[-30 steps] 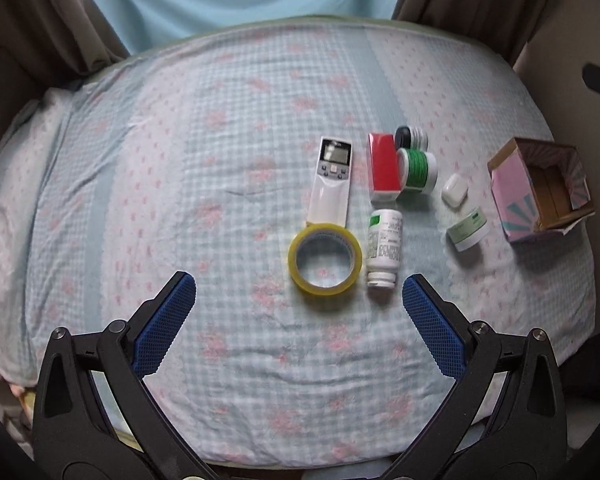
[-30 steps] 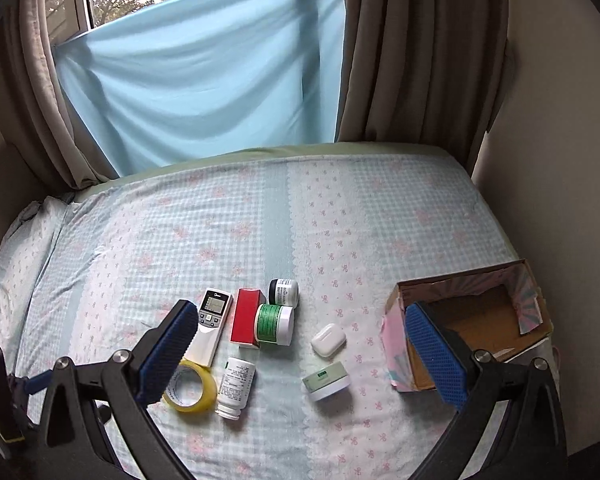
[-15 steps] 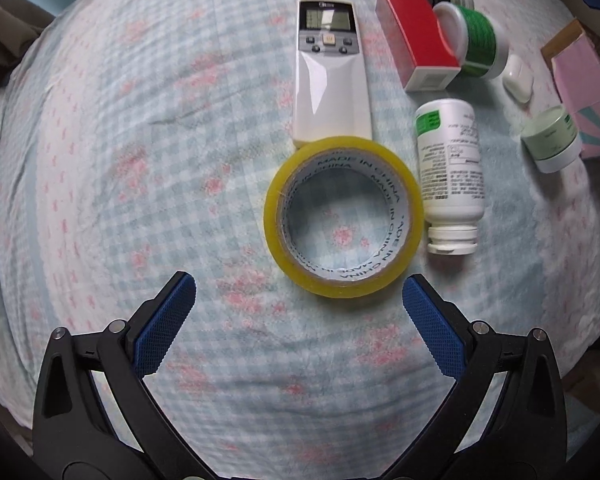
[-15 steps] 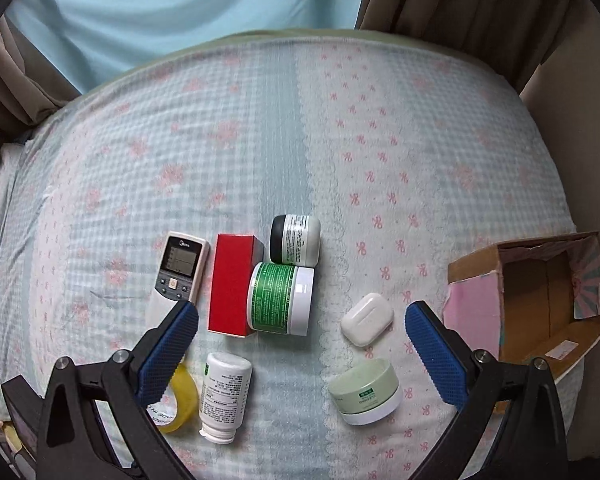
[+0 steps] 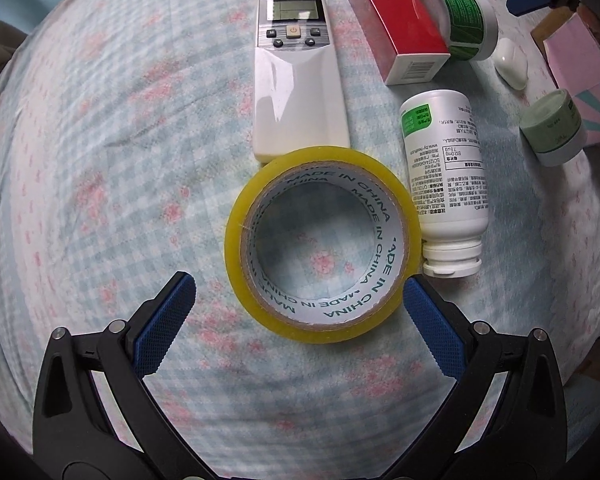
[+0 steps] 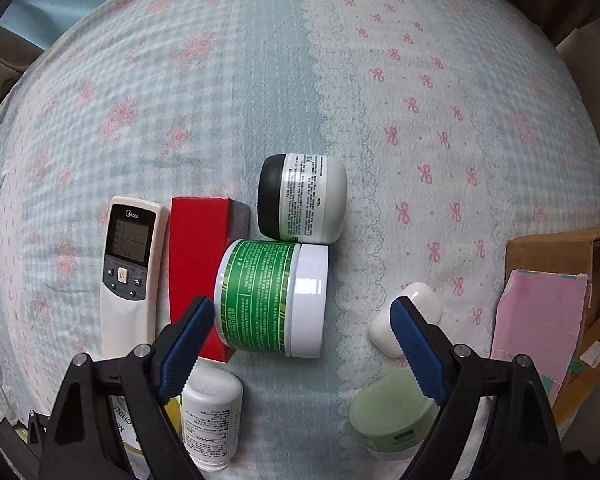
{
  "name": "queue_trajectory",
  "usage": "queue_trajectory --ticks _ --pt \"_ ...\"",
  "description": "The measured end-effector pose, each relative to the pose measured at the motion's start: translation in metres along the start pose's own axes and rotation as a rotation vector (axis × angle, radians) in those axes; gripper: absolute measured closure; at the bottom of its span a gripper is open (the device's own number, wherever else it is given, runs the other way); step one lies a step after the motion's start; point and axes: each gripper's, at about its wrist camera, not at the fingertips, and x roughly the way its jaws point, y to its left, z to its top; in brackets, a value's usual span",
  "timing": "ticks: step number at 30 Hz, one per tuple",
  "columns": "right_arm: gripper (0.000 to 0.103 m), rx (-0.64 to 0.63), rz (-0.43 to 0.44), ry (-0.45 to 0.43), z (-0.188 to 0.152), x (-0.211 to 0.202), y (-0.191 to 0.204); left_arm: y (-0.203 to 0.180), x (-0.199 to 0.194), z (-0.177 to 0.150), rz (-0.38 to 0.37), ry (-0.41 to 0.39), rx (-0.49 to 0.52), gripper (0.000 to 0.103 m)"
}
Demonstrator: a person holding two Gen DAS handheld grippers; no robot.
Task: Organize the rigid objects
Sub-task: 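Lower both open grippers toward the tape roll and green-labelled jar, then grasp the yellow tape roll with the left gripper while the right gripper grasps the green-labelled jar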
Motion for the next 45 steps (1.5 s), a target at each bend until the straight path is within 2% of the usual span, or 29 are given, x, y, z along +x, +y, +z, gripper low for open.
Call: queue_trajectory --ticks 6,8,9,16,21,24,26,29,31,41,43,45 --pt "0.016 -0.002 -0.003 0.022 0.003 0.001 0.003 -0.008 -0.002 0.002 -0.004 0.003 0.025 0.000" --pt "0.026 -0.008 -0.010 0.034 0.002 0.005 0.006 -0.010 -0.003 0.004 -0.010 0.002 0.028 0.000" --pt "0.028 -0.006 -0.010 0.040 0.001 0.008 0.007 -0.011 -0.003 0.005 -0.014 0.004 0.029 0.000" --pt "0.030 0.017 -0.013 0.047 0.000 0.014 0.007 -0.031 0.014 0.007 0.033 0.024 0.098 0.000" --pt "0.033 0.040 -0.006 0.047 0.004 0.014 -0.002 -0.038 0.025 0.017 0.032 0.028 0.085 0.000" --pt "0.039 0.039 -0.025 0.050 0.007 0.010 -0.002 -0.038 0.032 0.031 0.045 0.025 0.094 0.000" --pt "0.041 0.017 -0.064 0.086 0.015 0.018 -0.001 -0.037 0.036 0.038 0.039 0.028 0.091 0.000" --pt "0.051 0.027 -0.026 0.134 0.020 0.038 0.001 -0.041 0.048 0.047 0.039 0.040 0.085 0.002" --pt "0.051 0.017 -0.032 0.117 0.021 0.042 0.002 -0.040 0.057 0.052 0.023 0.044 0.077 0.006" --pt "0.051 0.044 -0.001 0.115 0.021 0.043 -0.006 -0.049 0.060 0.060 0.021 0.018 0.073 0.007" --pt "0.051 0.042 -0.003 0.111 0.020 0.046 -0.002 -0.036 0.051 0.040 0.018 0.013 0.071 0.007" --pt "0.051 0.038 -0.004 0.105 0.016 0.041 0.004 -0.035 0.046 0.036 0.023 0.005 0.064 0.007"
